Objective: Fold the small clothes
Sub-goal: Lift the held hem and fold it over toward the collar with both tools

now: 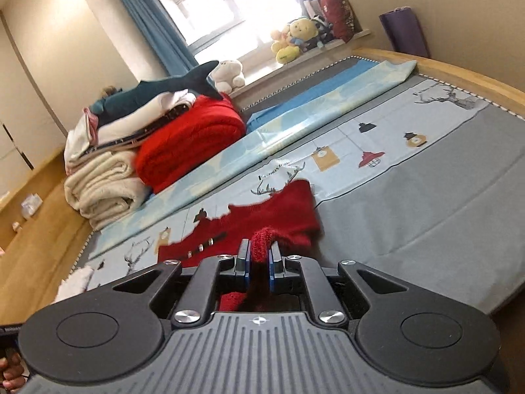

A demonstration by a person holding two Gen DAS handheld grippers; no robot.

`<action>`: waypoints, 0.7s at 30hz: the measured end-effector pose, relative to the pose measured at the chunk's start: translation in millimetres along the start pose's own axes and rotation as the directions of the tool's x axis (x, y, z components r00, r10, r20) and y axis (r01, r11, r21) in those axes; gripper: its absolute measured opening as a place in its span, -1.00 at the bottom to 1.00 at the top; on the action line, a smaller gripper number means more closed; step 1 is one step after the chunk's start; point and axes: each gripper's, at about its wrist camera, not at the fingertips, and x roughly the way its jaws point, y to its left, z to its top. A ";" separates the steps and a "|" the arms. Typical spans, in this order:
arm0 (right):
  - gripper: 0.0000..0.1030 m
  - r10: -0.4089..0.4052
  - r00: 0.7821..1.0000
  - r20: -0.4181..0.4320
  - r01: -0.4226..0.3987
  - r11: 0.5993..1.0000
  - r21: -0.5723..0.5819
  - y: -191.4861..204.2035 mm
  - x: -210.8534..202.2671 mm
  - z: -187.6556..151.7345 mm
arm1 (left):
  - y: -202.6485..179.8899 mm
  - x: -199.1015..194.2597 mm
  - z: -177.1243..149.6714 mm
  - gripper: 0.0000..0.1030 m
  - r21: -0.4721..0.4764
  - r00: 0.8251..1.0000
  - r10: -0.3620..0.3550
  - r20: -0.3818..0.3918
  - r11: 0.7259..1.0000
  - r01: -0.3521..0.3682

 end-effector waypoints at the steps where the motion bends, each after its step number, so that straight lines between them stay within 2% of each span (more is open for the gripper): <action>1: -0.81 -0.003 1.000 0.004 0.003 1.000 0.009 -3.0 -3.7 1.3 | 1.8 1.0 1.5 -0.79 -0.002 1.000 0.001 -0.005 1.000 -0.001; 3: -0.81 -0.006 1.000 0.004 0.006 1.000 0.023 -10.2 -1.6 5.9 | 8.4 15.0 10.2 -0.79 -0.001 1.000 0.020 -0.024 1.000 -0.020; 7: -0.81 -0.034 0.999 -0.024 0.034 0.999 0.013 -12.7 35.4 16.5 | 23.5 63.0 39.2 -0.79 -0.021 0.996 0.044 -0.080 0.999 -0.046; 14: -0.81 -0.101 0.992 -0.080 0.100 0.995 -0.018 -11.9 134.5 56.3 | 58.9 154.1 98.4 -0.78 -0.037 0.980 0.123 -0.158 0.991 -0.130; 16: -0.81 -0.125 0.986 -0.107 0.121 0.992 -0.039 -12.1 162.6 64.5 | 72.4 175.1 108.0 -0.78 -0.052 0.976 0.126 -0.178 0.989 -0.137; 18: -0.81 -0.155 0.979 -0.135 0.147 0.987 -0.072 -11.2 189.9 71.1 | 84.9 190.1 112.8 -0.78 -0.117 0.974 0.107 -0.200 0.984 -0.132; 21: -0.81 -0.179 0.971 -0.157 0.165 0.981 -0.099 -11.3 219.3 75.7 | 85.0 207.1 119.8 -0.78 -0.108 0.968 0.117 -0.222 0.984 -0.144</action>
